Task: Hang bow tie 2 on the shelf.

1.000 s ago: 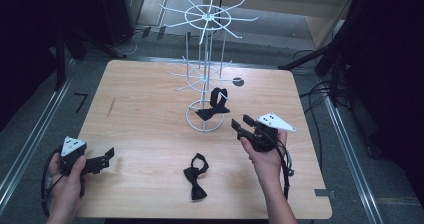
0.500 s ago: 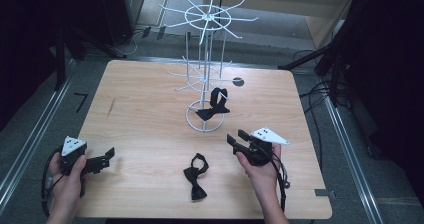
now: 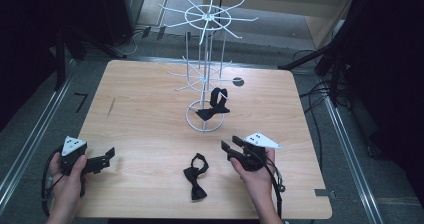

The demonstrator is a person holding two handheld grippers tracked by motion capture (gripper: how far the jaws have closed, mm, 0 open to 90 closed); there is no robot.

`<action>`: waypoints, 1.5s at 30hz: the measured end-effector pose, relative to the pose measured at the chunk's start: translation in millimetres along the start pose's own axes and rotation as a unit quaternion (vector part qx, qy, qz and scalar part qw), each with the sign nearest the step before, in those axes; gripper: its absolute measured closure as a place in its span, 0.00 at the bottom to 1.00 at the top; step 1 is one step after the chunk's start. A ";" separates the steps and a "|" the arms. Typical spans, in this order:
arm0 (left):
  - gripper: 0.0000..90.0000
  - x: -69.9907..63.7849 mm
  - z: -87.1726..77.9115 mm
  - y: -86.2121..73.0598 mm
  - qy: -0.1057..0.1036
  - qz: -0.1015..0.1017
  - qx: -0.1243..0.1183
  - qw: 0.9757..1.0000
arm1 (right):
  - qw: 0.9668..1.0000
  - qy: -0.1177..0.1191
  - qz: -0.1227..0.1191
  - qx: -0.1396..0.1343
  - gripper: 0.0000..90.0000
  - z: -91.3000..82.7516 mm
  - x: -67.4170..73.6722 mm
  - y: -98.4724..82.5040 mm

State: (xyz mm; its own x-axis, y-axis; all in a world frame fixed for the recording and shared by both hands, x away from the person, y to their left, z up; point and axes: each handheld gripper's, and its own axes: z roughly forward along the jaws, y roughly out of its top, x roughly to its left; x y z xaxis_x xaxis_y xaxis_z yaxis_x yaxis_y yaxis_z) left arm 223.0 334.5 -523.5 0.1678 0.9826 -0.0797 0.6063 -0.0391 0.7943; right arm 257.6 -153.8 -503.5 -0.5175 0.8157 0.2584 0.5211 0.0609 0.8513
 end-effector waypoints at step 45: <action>0.00 1.3 -0.4 -0.4 -0.002 -0.005 -0.001 1.000 | 0.989 0.067 -0.062 0.113 0.87 45.6 41.9 -32.2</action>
State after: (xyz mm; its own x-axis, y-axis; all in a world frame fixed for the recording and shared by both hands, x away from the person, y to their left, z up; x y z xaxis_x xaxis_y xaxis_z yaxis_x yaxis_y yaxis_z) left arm 222.7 335.8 -523.7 0.1643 0.9824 -0.0894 0.6066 -0.0292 0.7944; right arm 250.1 -95.4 -540.9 -0.6641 0.7116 0.2292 0.5783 0.2947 0.7607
